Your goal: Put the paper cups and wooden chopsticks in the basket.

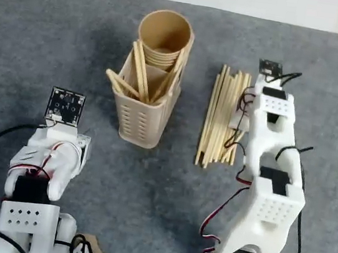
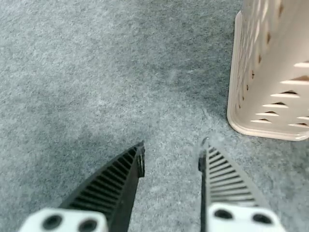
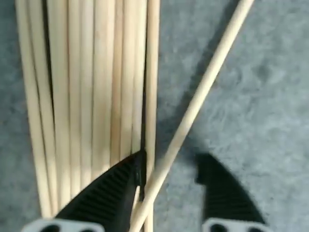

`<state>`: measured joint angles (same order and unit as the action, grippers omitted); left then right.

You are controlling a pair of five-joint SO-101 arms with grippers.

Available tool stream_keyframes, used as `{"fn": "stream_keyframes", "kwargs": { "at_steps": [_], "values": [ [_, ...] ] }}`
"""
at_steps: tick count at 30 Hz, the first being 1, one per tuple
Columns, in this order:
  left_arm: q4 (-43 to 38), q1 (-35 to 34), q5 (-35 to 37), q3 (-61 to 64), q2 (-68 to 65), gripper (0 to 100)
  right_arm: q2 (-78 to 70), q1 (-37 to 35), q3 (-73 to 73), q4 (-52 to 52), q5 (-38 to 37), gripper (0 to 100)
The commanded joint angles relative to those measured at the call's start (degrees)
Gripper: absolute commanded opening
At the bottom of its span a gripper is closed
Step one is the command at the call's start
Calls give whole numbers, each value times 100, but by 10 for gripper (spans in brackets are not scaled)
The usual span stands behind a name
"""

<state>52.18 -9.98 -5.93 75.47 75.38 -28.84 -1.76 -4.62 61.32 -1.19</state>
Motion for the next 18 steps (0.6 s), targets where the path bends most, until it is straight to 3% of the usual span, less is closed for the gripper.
{"fn": "stream_keyframes", "kwargs": {
  "at_steps": [1,12,18],
  "values": [
    [-26,66,26,-31,40,206,31,75,-163,-22,44,5],
    [-26,75,26,-22,40,206,101,66,-171,347,-18,5],
    [-35,84,26,-22,40,206,1675,31,-119,347,26,5]
  ]
}}
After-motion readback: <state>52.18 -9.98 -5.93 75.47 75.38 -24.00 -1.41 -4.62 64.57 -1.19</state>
